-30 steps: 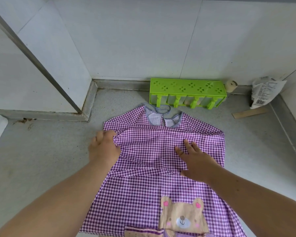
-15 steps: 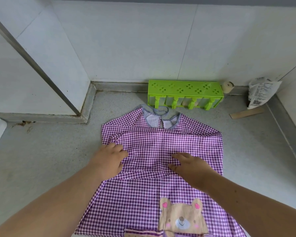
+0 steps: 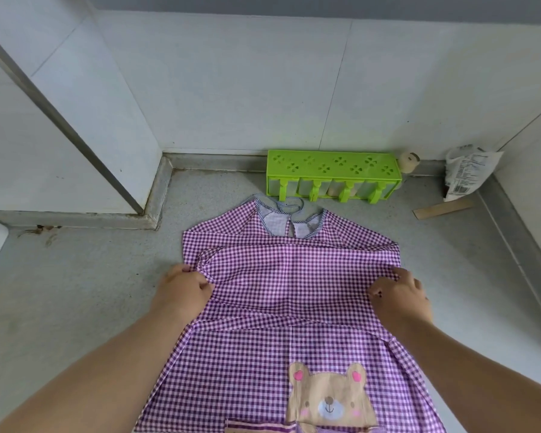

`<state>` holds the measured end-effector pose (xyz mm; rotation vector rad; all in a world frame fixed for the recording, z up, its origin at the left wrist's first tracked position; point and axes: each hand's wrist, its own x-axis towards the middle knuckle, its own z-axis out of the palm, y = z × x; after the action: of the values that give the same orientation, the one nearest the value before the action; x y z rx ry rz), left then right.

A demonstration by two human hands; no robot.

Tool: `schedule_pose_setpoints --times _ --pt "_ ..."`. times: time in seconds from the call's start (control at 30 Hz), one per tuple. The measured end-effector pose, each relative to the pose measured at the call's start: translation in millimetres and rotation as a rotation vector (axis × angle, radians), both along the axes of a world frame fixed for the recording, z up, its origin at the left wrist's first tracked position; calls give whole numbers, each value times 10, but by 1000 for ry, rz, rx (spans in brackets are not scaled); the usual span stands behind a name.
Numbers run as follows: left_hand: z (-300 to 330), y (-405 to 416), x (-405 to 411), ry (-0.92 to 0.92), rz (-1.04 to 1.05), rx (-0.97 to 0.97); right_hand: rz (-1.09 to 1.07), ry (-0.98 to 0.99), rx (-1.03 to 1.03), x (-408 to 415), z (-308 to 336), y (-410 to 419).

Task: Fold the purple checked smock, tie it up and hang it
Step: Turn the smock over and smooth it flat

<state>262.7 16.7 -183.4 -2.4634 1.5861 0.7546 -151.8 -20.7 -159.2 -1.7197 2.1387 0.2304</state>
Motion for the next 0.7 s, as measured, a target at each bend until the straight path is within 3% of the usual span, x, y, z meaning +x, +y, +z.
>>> schedule_pose_setpoints --times 0.13,0.23,0.43,0.7 --pt "-93 -99 -35 63 220 -14 -159 27 125 -105 -57 -171" --pt "-112 -155 -68 241 382 -75 -165 -30 161 -102 -115 -254" --pt "-2 -232 -111 304 271 -124 -76 -34 77 -154 -188 -320" --pt "136 -630 -60 167 160 -344 -66 -66 -59 -87 -256 -850"
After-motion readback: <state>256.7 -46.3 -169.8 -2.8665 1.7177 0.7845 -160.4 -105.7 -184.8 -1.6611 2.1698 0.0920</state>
